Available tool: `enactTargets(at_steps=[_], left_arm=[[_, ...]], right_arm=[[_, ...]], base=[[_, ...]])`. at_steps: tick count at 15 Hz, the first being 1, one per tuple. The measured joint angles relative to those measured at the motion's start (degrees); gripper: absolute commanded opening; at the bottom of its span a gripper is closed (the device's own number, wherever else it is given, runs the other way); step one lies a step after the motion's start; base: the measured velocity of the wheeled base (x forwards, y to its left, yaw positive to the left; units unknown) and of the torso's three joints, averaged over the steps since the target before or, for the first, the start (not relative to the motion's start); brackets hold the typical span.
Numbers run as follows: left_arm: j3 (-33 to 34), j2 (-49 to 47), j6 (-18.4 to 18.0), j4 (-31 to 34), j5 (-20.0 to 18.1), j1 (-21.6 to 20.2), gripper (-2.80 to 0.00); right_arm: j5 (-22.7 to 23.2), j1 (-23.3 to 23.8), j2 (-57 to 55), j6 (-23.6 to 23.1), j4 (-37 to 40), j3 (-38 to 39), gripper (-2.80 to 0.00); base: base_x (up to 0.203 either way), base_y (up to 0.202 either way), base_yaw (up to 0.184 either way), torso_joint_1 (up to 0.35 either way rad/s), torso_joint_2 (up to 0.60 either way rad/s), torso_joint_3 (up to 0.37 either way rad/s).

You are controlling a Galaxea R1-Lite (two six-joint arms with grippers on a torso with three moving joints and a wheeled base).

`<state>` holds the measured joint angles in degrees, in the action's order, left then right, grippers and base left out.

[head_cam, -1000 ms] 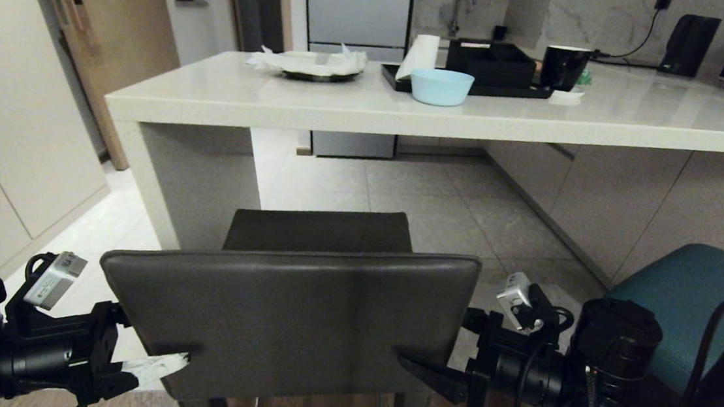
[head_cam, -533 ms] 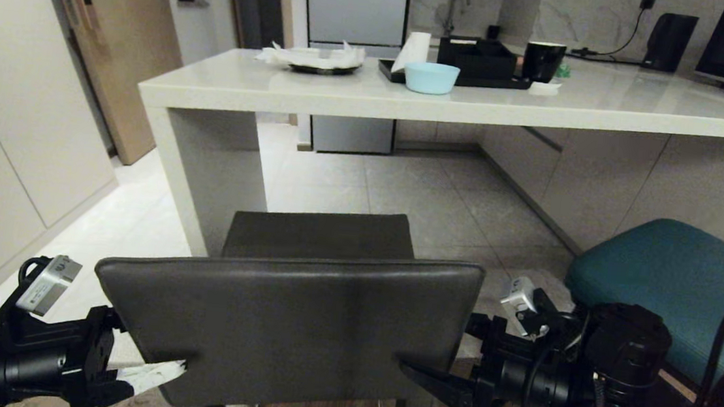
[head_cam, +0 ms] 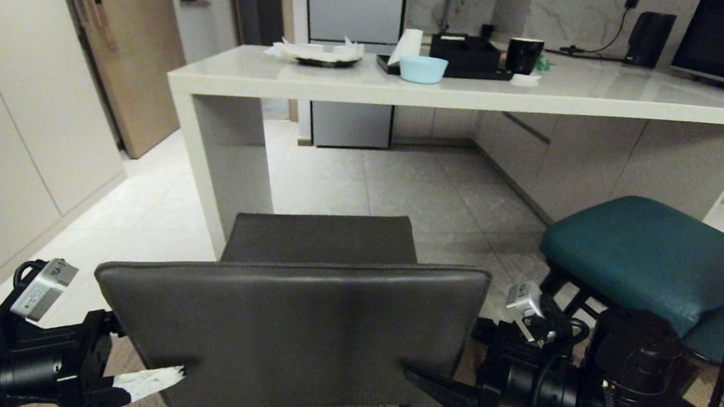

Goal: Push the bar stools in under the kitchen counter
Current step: Pull the gray chair out from under the dining table

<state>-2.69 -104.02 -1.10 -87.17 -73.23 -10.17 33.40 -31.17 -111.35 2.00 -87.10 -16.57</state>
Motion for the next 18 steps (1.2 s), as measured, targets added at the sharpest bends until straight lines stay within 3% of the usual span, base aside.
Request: enactTargets(at_steps=[7,18], left_arm=[[-0.3,0.7,0.1,0.0,5.8,-0.5,0.00],[2.5,3.4,0.9,0.0,6.1,-3.1,0.00]], right_arm=[[-2.9,0.4,3.0,0.0,-0.1,1.6,0.00],[-5.9,0.5,7.5,-0.1,-0.1,7.8,0.00]], base=[[-0.041,0.000,-0.001,0.000,0.00,0.001],[0.000,0.000,0.000,0.000,0.00,0.000]])
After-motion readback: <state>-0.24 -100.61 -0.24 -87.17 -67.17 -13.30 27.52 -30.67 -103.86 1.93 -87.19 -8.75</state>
